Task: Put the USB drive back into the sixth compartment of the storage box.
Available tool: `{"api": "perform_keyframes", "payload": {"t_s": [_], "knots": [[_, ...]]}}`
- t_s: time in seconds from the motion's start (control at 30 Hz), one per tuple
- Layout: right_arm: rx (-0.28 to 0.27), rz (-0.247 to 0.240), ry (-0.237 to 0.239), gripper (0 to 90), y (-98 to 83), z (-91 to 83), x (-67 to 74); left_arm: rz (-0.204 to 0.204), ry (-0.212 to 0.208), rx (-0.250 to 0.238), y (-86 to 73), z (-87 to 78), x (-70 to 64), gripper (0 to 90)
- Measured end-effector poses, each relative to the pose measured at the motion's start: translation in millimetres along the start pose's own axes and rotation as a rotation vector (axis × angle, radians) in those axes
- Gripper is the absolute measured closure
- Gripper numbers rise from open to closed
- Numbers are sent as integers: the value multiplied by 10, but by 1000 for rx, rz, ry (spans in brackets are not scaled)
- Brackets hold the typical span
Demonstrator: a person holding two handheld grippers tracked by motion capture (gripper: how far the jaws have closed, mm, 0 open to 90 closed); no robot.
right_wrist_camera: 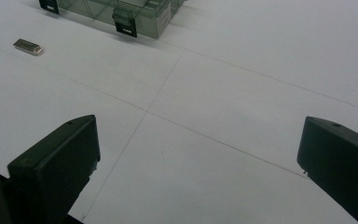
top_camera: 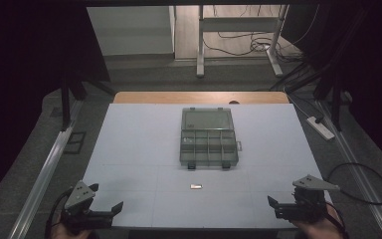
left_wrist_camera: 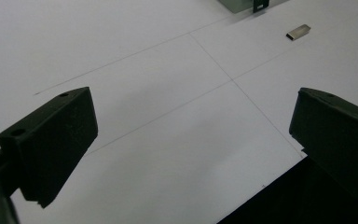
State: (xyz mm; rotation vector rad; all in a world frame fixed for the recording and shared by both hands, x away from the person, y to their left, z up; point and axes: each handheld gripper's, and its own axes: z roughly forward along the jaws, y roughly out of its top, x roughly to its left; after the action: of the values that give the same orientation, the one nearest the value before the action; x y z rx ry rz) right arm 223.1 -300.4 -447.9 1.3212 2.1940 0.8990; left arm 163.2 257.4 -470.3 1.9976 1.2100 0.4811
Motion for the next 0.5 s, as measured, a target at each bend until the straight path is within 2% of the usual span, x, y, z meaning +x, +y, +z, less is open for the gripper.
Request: {"api": "perform_keyframes", "payload": {"t_s": [0.5], "knots": [[9,-7,18,0,4,7,4,2,-19,-6,-6,-3,7,15]]}}
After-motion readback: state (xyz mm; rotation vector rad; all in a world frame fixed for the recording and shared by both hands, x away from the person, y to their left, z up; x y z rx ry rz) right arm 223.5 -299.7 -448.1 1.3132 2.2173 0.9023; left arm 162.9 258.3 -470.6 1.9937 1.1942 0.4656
